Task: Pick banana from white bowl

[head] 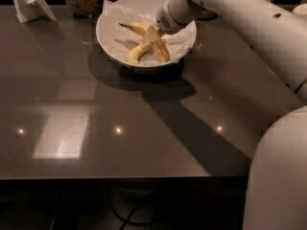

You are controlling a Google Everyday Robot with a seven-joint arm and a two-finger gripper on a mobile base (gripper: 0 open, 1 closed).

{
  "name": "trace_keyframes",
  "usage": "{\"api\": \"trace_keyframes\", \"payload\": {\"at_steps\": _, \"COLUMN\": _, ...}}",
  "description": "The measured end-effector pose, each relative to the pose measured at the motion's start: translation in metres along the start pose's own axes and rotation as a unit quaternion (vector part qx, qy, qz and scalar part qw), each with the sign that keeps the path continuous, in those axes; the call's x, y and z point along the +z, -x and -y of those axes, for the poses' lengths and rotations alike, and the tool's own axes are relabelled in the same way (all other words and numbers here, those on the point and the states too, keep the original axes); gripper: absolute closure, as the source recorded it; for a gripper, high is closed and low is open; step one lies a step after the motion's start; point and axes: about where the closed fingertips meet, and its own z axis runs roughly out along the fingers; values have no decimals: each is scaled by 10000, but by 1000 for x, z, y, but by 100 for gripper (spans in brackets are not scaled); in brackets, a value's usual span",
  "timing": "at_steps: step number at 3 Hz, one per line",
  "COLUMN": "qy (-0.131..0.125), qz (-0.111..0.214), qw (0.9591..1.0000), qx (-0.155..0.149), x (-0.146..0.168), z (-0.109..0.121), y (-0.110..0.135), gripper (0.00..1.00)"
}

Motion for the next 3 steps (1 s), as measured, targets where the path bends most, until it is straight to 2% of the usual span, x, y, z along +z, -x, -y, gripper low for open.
{"api": "trace_keyframes", "payload": {"at_steps": 2, "qy": 62, "qz": -21, "qw": 9990, "qx": -442, "x": -42, "z": -10, "y": 17, "gripper": 100}}
{"api": "trace_keyframes", "payload": {"at_steps": 3, "qy": 197, "qz": -144, "qw": 9975, "qx": -665, "x": -61, "z": -19, "y": 19, "gripper": 100}}
